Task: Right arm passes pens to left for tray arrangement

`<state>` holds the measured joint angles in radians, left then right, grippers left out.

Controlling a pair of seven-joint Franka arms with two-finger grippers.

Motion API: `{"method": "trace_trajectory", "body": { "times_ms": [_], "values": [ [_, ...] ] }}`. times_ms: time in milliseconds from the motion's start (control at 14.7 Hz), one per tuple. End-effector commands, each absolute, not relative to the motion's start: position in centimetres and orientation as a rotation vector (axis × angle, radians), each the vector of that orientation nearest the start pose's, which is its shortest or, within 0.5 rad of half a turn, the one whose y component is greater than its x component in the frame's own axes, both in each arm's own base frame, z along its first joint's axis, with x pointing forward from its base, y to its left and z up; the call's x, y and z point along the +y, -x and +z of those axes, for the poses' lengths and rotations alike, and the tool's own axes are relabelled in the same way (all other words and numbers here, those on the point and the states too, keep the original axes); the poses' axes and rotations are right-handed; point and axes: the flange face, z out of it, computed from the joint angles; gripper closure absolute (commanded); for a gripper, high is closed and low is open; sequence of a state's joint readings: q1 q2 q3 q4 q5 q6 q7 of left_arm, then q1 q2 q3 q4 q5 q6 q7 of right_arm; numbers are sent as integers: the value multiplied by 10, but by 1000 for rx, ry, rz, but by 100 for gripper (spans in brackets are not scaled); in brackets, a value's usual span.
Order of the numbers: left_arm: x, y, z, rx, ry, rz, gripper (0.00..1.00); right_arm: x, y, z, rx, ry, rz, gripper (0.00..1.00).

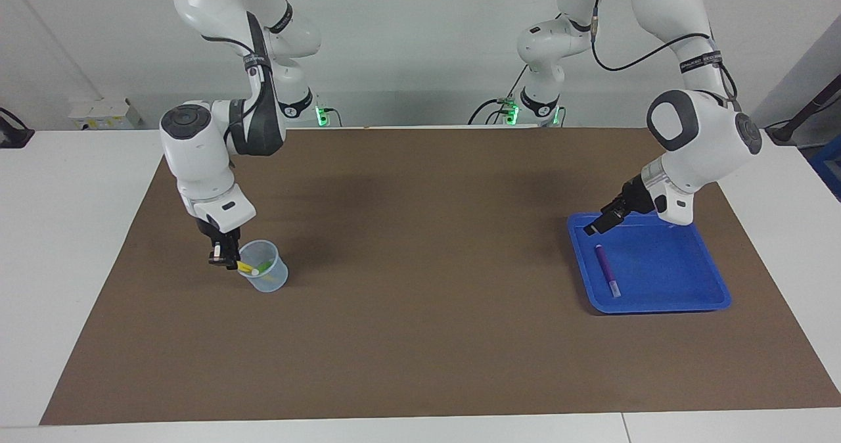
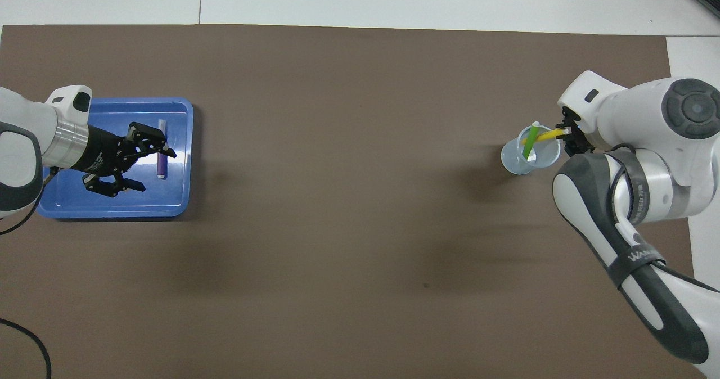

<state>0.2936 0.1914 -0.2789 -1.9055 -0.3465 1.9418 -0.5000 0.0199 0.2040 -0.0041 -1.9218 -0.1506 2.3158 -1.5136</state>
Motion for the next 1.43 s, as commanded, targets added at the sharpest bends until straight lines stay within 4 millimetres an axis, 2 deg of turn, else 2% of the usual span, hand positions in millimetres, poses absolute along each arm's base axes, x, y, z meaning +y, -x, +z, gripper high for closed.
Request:
{"method": "trace_trajectory", "body": {
  "times_ms": [0, 341, 681, 886, 1158, 1295, 1363],
  "values": [
    [-14, -583, 403, -1173, 3245, 451, 2, 2, -619, 425, 2129, -1984, 55, 100],
    [-14, -582, 406, -1174, 3245, 446, 2, 0, -617, 443, 2114, -1996, 51, 100],
    [-18, -580, 406, -1275, 3231, 527, 2, -8, -623, 481, 2069, -2007, 68, 100],
    [-20, -578, 405, -1309, 3208, 557, 2, -9, -619, 499, 2058, -1965, 44, 100],
    [-29, -579, 409, -1409, 3245, 642, 2, 0, -619, 531, 2043, -1903, 17, 100],
    [-46, -579, 410, -1417, 3244, 652, 2, 8, -618, 539, 2030, -1911, 19, 100],
    [-53, -579, 410, -1440, 3223, 661, 2, 23, -615, 547, 2032, -1907, 25, 100]
  ]
}}
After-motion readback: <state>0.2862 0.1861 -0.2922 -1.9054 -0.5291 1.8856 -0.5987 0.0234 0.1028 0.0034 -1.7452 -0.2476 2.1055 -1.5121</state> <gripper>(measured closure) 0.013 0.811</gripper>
